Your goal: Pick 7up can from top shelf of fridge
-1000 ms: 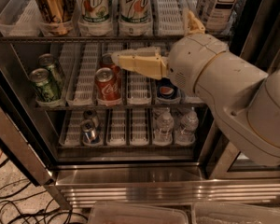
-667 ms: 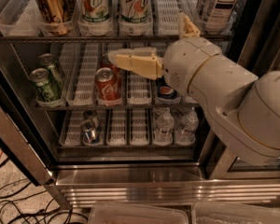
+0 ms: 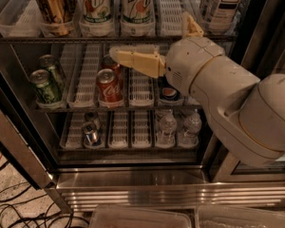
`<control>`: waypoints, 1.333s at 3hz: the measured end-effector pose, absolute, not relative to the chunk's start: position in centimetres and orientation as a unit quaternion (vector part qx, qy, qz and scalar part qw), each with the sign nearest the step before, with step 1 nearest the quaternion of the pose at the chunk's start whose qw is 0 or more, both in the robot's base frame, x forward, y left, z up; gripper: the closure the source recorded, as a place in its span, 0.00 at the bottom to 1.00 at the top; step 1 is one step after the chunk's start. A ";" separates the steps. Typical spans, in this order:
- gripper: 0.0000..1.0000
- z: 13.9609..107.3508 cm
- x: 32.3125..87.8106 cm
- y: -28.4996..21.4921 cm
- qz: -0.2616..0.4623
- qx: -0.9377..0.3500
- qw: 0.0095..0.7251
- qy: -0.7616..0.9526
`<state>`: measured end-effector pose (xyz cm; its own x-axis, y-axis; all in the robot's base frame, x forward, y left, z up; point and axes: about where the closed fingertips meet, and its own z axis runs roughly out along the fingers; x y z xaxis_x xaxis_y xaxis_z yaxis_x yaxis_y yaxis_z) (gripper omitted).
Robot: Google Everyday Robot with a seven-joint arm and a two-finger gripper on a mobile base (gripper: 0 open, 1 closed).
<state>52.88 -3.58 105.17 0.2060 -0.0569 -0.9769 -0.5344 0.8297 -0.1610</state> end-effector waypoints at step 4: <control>0.26 105.4 53.9 -2.8 0.184 -0.237 0.746 0.595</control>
Offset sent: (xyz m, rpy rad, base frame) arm 0.0088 0.0064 0.0032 0.0361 -0.0183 0.0224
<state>53.94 -2.77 105.43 0.2253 -0.0066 -0.9743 -0.5560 0.8203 -0.1341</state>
